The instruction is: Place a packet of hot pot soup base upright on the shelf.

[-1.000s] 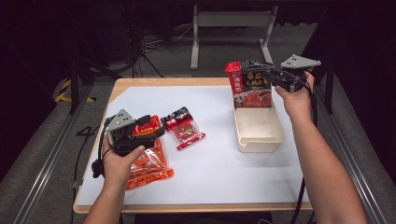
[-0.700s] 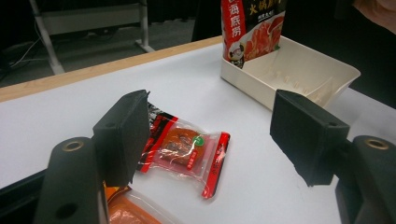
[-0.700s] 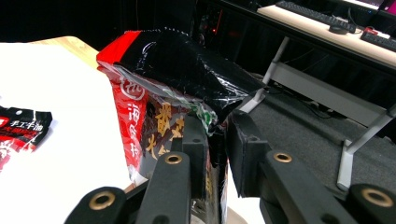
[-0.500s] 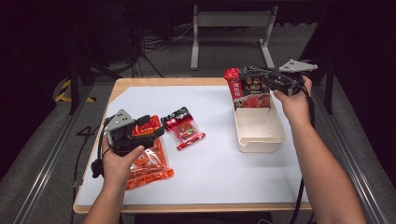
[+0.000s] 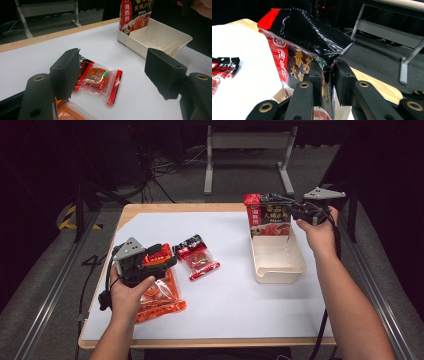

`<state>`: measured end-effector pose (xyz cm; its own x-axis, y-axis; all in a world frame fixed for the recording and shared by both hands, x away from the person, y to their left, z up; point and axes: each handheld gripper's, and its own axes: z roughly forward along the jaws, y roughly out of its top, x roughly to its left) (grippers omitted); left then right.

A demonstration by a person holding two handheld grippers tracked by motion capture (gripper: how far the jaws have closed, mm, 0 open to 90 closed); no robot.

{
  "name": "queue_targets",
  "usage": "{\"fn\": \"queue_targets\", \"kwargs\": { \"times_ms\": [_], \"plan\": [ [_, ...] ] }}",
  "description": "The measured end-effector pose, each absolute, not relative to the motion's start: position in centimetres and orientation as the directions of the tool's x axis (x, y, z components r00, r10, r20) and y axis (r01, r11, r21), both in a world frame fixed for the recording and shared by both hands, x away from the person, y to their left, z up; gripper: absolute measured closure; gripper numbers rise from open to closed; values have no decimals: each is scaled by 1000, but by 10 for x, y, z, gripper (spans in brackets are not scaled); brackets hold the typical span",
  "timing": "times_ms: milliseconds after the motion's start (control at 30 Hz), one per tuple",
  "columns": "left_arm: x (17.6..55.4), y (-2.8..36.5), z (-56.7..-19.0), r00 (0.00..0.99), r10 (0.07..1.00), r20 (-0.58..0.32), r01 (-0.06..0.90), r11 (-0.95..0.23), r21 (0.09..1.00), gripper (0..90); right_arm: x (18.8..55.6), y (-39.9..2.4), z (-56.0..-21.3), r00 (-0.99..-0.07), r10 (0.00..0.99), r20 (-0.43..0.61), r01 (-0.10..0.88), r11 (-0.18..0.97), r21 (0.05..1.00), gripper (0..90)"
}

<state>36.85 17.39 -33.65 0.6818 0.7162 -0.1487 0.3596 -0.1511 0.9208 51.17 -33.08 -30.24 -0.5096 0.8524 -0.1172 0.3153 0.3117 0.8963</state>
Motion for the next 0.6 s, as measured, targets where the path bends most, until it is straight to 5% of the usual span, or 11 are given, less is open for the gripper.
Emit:
{"fn": "queue_targets", "kwargs": {
  "times_ms": [600],
  "plan": [
    [370,176,-337,681,714,-162,368,-142,919,297,511,-349,-315,-450,888,-88,399,289,870,861]
  ]
}}
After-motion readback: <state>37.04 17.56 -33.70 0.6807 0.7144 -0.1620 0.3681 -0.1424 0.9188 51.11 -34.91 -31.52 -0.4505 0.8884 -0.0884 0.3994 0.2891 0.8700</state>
